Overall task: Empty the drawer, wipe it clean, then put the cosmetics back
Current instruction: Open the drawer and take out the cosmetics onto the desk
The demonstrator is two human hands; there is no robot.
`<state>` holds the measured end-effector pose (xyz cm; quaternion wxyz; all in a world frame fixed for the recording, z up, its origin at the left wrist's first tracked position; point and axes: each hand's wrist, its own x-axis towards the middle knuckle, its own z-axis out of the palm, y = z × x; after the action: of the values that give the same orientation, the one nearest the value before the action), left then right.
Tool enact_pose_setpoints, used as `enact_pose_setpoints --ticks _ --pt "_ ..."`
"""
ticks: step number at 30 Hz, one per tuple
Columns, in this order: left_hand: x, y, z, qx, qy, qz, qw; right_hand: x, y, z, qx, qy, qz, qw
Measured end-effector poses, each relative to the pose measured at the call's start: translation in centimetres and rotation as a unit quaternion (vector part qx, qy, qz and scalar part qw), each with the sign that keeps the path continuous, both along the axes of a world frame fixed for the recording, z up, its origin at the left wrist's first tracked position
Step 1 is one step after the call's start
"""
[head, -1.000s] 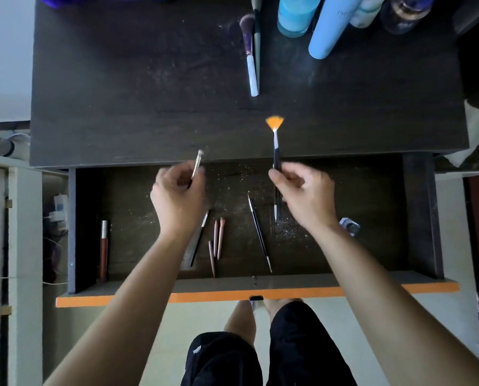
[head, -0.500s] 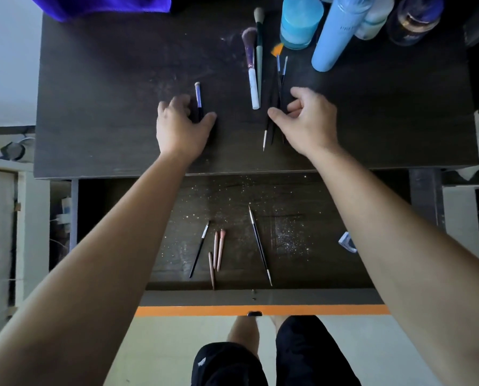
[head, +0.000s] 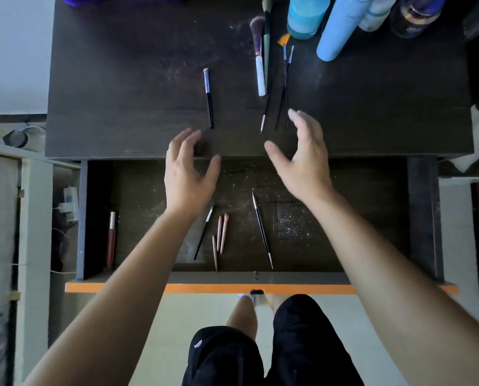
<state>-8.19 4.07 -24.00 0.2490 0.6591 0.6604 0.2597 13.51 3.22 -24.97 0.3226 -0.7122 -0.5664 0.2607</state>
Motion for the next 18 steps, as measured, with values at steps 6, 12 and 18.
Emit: enact_pose_setpoints --ticks 6,12,18 --pt "-3.8 -9.0 -3.6 -0.148 0.051 0.055 0.986 -3.5 -9.8 -2.2 -0.015 -0.03 0.005 0.999" --pt "-4.3 -11.2 -6.0 -0.26 0.127 0.05 0.956 -5.2 -13.8 -5.1 -0.263 -0.098 0.012 0.96" --pt "-3.4 -10.8 -6.3 -0.26 0.123 0.089 0.954 -5.8 -13.8 -5.8 -0.297 -0.136 -0.013 0.945"
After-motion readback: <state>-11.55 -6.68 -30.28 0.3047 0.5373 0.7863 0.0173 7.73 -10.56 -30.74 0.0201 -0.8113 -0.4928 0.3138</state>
